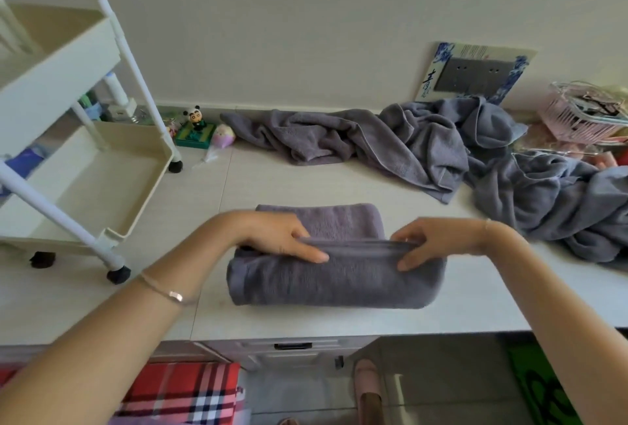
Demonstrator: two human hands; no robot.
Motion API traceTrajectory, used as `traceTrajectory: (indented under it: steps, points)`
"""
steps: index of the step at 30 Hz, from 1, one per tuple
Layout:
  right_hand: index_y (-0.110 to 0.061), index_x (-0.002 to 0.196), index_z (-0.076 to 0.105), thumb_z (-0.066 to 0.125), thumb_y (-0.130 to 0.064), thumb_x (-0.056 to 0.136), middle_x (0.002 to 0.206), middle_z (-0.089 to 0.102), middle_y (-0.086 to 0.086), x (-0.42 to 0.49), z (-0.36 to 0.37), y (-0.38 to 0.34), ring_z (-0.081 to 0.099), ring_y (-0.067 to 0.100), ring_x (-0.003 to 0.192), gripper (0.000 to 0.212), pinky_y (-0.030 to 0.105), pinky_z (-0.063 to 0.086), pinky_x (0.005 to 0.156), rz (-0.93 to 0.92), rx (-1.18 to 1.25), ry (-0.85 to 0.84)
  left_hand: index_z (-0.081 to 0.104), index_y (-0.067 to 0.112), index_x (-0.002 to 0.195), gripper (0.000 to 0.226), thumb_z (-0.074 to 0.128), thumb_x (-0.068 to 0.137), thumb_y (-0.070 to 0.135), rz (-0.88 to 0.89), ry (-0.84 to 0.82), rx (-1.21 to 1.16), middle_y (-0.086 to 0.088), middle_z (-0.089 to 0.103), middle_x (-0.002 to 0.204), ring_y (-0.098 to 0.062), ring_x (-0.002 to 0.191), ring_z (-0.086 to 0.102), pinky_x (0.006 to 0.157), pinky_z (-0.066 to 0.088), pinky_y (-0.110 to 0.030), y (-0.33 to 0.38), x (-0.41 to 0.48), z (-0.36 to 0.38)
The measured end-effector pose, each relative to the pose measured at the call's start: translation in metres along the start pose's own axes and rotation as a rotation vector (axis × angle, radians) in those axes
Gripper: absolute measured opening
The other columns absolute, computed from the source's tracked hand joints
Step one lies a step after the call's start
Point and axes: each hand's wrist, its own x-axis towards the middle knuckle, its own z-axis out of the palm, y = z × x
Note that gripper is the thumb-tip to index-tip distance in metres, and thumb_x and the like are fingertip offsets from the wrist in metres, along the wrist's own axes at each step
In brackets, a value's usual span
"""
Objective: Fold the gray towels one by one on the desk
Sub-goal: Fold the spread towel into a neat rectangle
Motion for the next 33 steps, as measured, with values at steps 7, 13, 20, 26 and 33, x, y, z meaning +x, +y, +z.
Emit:
traceTrajectory:
  steps: [7,13,20,26,33]
  points:
    - [-0.01,0.111,0.058,0.076,-0.025,0.078,0.098,0.063,0.009,0.099,0.012,0.042,0.057,0.017,0.083,0.041,0.025,0.046,0.068,0.159,0.602,0.775,0.067,0.011,0.107,0.072,0.044,0.08,0.074,-0.193,0.678,-0.33,0.0,0.066,0.109,-0.017,0.097,0.06,0.088,0.045,-0.032,-0.095,0.048,-0.016]
    - [-0.01,0.116,0.049,0.064,-0.034,0.088,0.106,0.056,0.001,0.103,0.073,0.058,0.054,0.018,0.093,0.04,0.027,0.041,0.078,0.219,0.551,0.822,0.066,0.017,0.108,0.054,0.047,0.085,0.063,-0.286,0.56,-0.952,0.001,0.068,0.104,-0.012,0.094,0.062,0.085,0.048,-0.024,-0.145,0.041,0.055]
    - [-0.012,0.084,0.047,0.05,-0.028,0.096,0.078,0.054,0.0,0.101,0.093,0.051,0.049,0.02,0.074,0.02,0.023,0.035,0.058,0.12,0.519,0.976,0.06,0.011,0.084,0.024,0.066,0.086,0.034,-0.244,1.005,-0.593,-0.005,0.066,0.078,-0.024,0.075,0.062,0.061,0.044,-0.031,-0.122,0.06,0.09]
    - [-0.02,0.095,0.05,0.048,-0.028,0.097,0.081,0.06,-0.006,0.108,0.076,0.042,0.055,0.013,0.075,0.009,0.022,0.04,0.06,0.0,0.398,1.101,0.055,0.019,0.091,0.015,0.051,0.095,0.032,-0.185,1.275,-0.302,0.004,0.057,0.066,-0.018,0.057,0.054,0.047,0.038,-0.031,-0.114,0.059,0.09]
    - [-0.014,0.127,0.041,0.04,-0.036,0.099,0.121,0.057,0.009,0.134,0.068,0.047,0.056,0.033,0.102,0.036,0.035,0.039,0.072,0.324,0.189,0.996,0.051,0.013,0.101,0.021,0.049,0.096,0.033,-0.401,1.125,-0.267,-0.007,0.063,0.085,-0.032,0.078,0.06,0.057,0.04,-0.033,-0.12,0.077,0.083]
